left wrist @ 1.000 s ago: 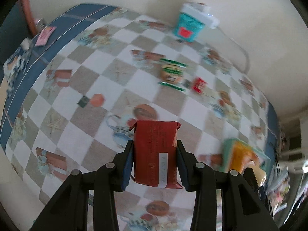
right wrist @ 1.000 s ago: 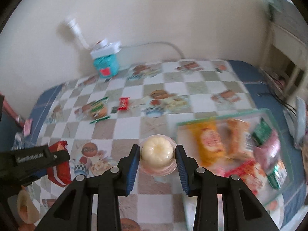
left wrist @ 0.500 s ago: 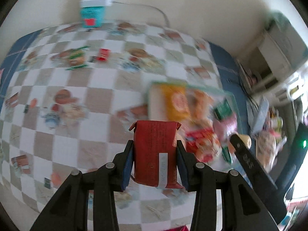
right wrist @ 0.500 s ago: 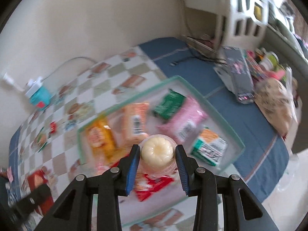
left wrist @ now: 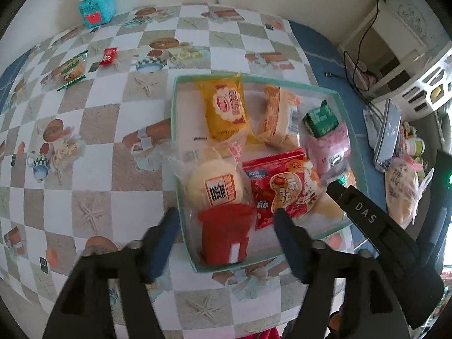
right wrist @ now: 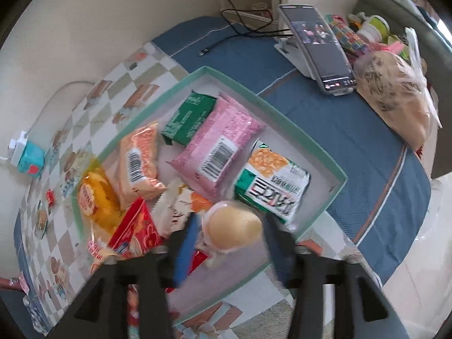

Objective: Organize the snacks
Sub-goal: 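Carry red box and pastry over the tray and open both tools, then move both tools back toward the green biscuit pack and red candy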

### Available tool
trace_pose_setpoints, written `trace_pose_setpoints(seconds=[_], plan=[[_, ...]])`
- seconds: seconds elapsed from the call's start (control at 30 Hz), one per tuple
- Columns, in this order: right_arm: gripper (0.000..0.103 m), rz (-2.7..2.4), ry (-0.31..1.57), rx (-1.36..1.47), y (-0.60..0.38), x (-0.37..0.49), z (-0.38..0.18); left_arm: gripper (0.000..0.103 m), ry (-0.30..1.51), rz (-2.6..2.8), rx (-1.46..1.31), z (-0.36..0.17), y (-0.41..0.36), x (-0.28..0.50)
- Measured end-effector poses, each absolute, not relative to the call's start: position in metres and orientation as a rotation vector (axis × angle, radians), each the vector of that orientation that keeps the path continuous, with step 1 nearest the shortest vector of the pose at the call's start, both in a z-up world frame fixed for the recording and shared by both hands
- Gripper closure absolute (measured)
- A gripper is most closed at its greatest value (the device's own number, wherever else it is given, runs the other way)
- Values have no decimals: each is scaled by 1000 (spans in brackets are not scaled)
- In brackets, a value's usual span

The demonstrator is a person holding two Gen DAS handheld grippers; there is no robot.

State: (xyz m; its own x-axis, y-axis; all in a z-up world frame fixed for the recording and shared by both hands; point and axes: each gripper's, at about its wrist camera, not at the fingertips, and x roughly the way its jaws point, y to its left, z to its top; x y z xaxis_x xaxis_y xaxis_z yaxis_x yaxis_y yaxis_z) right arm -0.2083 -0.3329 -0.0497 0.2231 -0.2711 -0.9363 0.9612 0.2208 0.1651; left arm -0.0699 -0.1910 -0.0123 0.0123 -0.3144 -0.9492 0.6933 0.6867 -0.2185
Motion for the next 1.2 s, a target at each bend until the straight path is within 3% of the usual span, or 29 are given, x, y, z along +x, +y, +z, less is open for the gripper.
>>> trace_pose_setpoints(seconds=[0.13,0.2,0.27,0.4,0.77,1.2], plan=[[37,-1057,927,934,-332,-208,-46,28,1348,-791,304,-5,-183,-58],[21,-1065,935,917,-329,-204,-45,22,1347,-754,265,-1,-175,-44],[14,-1056,942,898,-327,-198,-44,11,1336,-691,236,2,-165,-29],[0,-1007,967,819,-312,-175,-38,8,1314,-504,187,-1,-134,11],[0,-841,969,636,-261,-109,-15,6,1329,-217,88,-19,-49,91],[0,-729,976,592,-218,-55,-13,6,1329,-108,34,-23,12,134]])
